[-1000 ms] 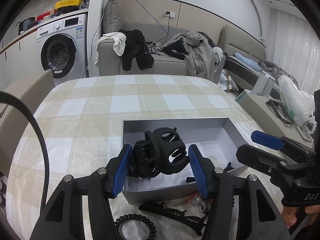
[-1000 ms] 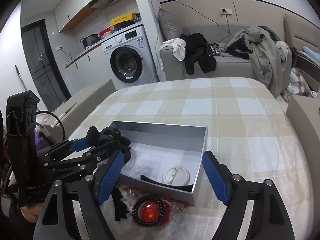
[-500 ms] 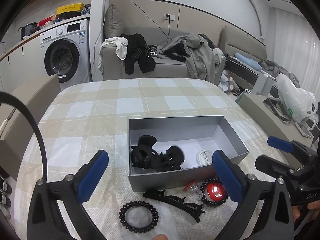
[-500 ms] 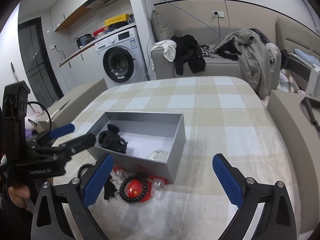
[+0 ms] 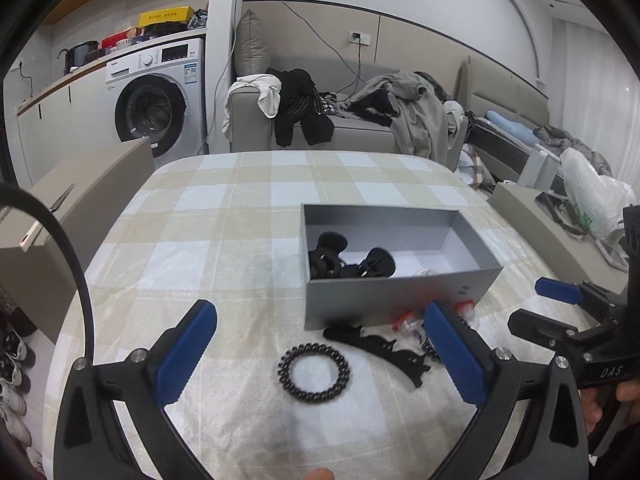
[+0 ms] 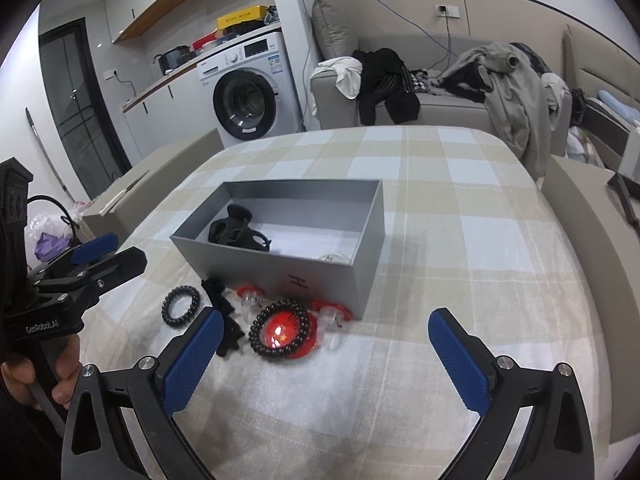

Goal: Organize jewelry
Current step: 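Withdraw both tools and move the right tool toward the clear red-capped vial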

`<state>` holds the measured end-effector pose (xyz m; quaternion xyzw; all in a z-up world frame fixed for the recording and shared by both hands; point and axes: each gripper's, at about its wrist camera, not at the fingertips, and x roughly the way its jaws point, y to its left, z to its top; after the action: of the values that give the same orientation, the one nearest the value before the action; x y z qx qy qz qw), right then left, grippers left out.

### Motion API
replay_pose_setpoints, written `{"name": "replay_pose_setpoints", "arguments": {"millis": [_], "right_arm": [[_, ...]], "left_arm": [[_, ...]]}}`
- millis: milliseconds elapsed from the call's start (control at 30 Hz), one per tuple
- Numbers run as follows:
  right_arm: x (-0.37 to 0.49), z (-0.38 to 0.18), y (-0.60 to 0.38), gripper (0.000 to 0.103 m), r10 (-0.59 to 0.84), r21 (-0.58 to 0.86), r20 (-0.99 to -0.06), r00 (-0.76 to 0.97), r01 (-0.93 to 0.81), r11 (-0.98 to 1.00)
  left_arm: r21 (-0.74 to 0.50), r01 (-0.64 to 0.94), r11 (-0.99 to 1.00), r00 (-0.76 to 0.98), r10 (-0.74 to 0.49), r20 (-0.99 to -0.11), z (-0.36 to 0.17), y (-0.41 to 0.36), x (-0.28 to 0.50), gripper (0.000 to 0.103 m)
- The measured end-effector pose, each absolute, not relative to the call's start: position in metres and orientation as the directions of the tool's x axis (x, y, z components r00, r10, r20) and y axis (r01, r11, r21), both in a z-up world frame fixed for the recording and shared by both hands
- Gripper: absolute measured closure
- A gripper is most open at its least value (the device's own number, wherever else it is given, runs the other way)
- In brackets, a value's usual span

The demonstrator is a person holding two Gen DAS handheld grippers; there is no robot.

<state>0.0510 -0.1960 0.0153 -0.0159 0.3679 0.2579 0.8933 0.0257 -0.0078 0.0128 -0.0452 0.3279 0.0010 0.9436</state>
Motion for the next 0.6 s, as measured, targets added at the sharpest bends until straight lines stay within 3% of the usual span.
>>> {"name": "replay_pose_setpoints", "arguments": {"millis": [467, 600], "right_arm": [[0.044, 0.0, -0.203, 0.001, 0.475, 0.211, -0.683, 0.554, -0.473, 0.855], [0.047, 0.001, -0.202, 0.012, 0.485, 0.224, -0.684, 0.544, -0.477, 0.85]], "left_arm": [[-0.074, -0.026, 0.997, 0.737, -0.031, -0.675, -0.004, -0.011, 0.019, 0.002], [-0.077, -0.036, 0.996, 0.731, -0.026, -0.682, -0.007, -0.009, 0.02, 0.002]]}}
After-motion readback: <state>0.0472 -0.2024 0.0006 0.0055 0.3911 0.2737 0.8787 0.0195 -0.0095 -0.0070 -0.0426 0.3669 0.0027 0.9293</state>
